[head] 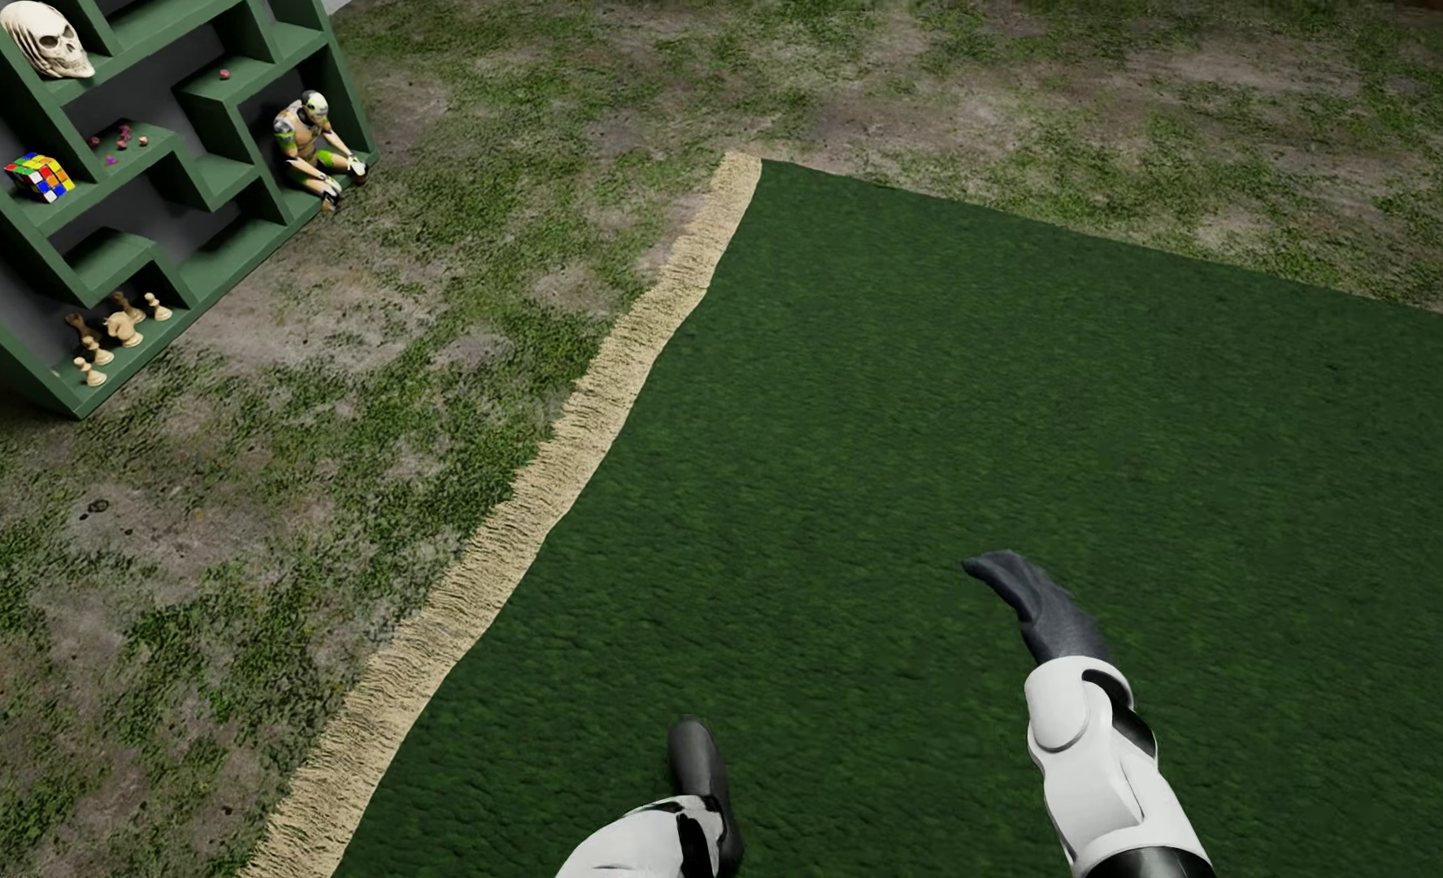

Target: Head to the dark shelves

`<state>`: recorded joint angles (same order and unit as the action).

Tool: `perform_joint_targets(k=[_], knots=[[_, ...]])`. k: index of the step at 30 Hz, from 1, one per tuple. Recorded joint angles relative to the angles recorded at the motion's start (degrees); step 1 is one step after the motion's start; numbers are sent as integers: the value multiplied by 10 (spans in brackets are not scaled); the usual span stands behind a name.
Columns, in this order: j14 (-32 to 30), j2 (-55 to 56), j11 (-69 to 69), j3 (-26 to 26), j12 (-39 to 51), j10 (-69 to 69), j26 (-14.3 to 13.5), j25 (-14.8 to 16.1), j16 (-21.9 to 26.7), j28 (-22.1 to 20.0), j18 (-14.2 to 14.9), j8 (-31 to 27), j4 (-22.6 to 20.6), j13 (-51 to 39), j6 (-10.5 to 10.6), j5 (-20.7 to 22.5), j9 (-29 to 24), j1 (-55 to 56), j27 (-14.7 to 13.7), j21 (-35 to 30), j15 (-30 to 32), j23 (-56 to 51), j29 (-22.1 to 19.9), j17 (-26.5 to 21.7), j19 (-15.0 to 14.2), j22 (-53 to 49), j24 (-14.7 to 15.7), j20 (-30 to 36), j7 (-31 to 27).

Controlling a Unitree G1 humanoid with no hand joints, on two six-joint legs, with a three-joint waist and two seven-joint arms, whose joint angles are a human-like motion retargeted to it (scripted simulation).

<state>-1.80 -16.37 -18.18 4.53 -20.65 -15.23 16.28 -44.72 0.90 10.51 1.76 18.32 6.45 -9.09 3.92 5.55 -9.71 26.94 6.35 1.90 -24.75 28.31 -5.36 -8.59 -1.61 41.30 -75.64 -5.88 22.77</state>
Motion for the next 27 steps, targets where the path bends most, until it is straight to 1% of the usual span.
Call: perform_joint_targets(k=[1, 2, 3, 4, 5, 6, 7, 8, 9, 10, 11, 12, 13, 14, 15, 16, 17, 18, 19, 20, 21, 22, 23, 24, 25, 26, 27], knots=[[7, -13, -21, 5, 2, -39, 8, -7, -11, -15, -56, -3, 6, 13, -7, -6, 0, -4, 7, -13, 13, 11, 2, 2, -2, -8, 2, -11, 15], [-21, -22, -51, 11, 1, -58, 15, -23, -26, -35, -103, -11, 10, 26, -16, -18, 2, -20, 18, -29, 41, 37, 9, 3, -1, -19, 13, -28, 30], [-28, -16, -110, 17, 1, -84, 19, -42, -42, -55, -145, -17, 10, 43, -26, -35, 3, -32, 39, -43, 90, 72, 19, 4, 2, -26, 32, -46, 38], [-3, 12, -198, 21, 7, -113, 19, -53, -56, -77, -152, -22, 4, 62, -38, -62, 2, -40, 60, -48, 161, 108, 30, 8, 2, -24, 50, -60, 41], [23, 53, -313, 21, 23, -131, 23, -63, -63, -96, -148, -30, -9, 84, -50, -93, 1, -55, 82, -50, 213, 145, 50, 10, -9, -11, 57, -65, 40], [47, 108, -424, 18, 46, -138, 35, -64, -62, -108, -141, -46, -24, 107, -61, -117, 0, -74, 102, -40, 276, 177, 74, 18, 7, 10, 50, -61, 35], [65, 160, -506, 12, 73, -134, 42, -66, -59, -123, -133, -63, -42, 132, -70, -139, 0, -99, 117, -28, 273, 200, 96, 23, 1, 29, 37, -49, 28], [78, 211, -562, 5, 102, -118, 43, -64, -55, -149, -127, -77, -60, 161, -77, -156, 0, -129, 124, -12, 238, 210, 107, 32, 29, 47, 23, -39, 18], [88, 261, -599, -4, 130, -101, 41, -63, -55, -169, -120, -91, -79, 191, -82, -174, 0, -159, 125, 5, 221, 211, 110, 36, 32, 54, 21, -34, 4], [96, 305, -604, -13, 158, -82, 30, -61, -55, -177, -114, -101, -95, 222, -85, -188, 2, -189, 122, 25, 226, 205, 107, 40, 37, 50, 30, -30, -15], [106, 347, -589, -24, 182, -67, 15, -54, -56, -181, -109, -113, -109, 253, -87, -198, 3, -216, 118, 51, 226, 192, 99, 46, 35, 37, 48, -26, -35], [117, 383, -548, -33, 203, -53, -2, -45, -51, -181, -104, -121, -121, 278, -89, -206, 6, -241, 111, 75, 221, 178, 92, 52, 45, 22, 61, -12, -54], [130, 413, -485, -41, 223, -43, -18, -38, -43, -169, -99, -132, -131, 300, -90, -204, 8, -266, 104, 96, 223, 167, 90, 58, 52, 5, 67, 8, -73], [142, 432, -395, -47, 244, -30, -27, -32, -35, -152, -95, -137, -138, 314, -91, -202, 9, -289, 100, 114, 224, 157, 88, 64, 46, -13, 72, 29, -91], [154, 439, -276, -51, 262, -22, -36, -33, -24, -140, -90, -138, -145, 322, -92, -199, 11, -308, 100, 125, 230, 152, 92, 67, 34, -32, 71, 51, -105], [168, 434, -135, -54, 277, -14, -45, -38, -14, -129, -86, -150, -150, 325, -93, -187, 12, -326, 101, 130, 242, 147, 97, 71, 34, -49, 68, 71, -119], [184, 416, 16, -55, 286, -6, -43, -41, -7, -125, -81, -176, -151, 325, -92, -169, 13, -345, 99, 136, 249, 141, 94, 78, 20, -62, 64, 85, -132], [203, 421, 80, -54, 291, -11, -37, -45, -5, -128, -74, -194, -152, 325, -91, -156, 12, -363, 99, 141, 223, 135, 90, 82, -17, -72, 67, 93, -143], [219, 428, 88, -52, 288, -23, -30, -50, -1, -128, -65, -177, -147, 319, -90, -146, 11, -379, 101, 142, 225, 132, 89, 87, -52, -75, 73, 96, -147], [230, 429, 61, -52, 278, -37, -14, -55, 6, -125, -56, -182, -136, 310, -86, -132, 10, -397, 100, 141, 267, 128, 87, 91, -24, -72, 73, 97, -147], [225, 431, 4, -52, 263, -58, 1, -57, 9, -124, -46, -192, -124, 302, -82, -117, 9, -421, 98, 143, 298, 122, 80, 96, -7, -64, 76, 96, -147], [200, 429, -53, -53, 246, -85, 15, -52, 11, -121, -41, -190, -111, 297, -76, -112, 7, -437, 99, 149, 314, 113, 68, 104, -16, -48, 76, 96, -151], [155, 425, -109, -54, 232, -137, 27, -43, 16, -113, -36, -173, -93, 293, -68, -112, 5, -437, 97, 156, 278, 103, 53, 114, -7, -21, 69, 100, -157], [94, 416, -150, -54, 222, -223, 41, -30, 19, -93, -42, -153, -72, 287, -58, -116, 2, -412, 89, 163, 235, 97, 36, 122, 3, 16, 58, 103, -163], [38, 400, -175, -54, 215, -332, 59, -18, 18, -72, -18, -128, -42, 279, -48, -122, -1, -367, 88, 166, 197, 99, 19, 128, 3, 53, 50, 98, -162], [-22, 379, -184, -52, 206, -441, 78, -15, 19, -47, -5, -104, -13, 265, -38, -127, -3, -309, 92, 160, 169, 111, 11, 126, 3, 83, 33, 98, -167], [-37, 353, -183, -48, 190, -522, 84, -22, 14, -43, 19, -84, 10, 244, -28, -134, -5, -253, 98, 144, 148, 128, 18, 112, 1, 89, 28, 90, -171]])
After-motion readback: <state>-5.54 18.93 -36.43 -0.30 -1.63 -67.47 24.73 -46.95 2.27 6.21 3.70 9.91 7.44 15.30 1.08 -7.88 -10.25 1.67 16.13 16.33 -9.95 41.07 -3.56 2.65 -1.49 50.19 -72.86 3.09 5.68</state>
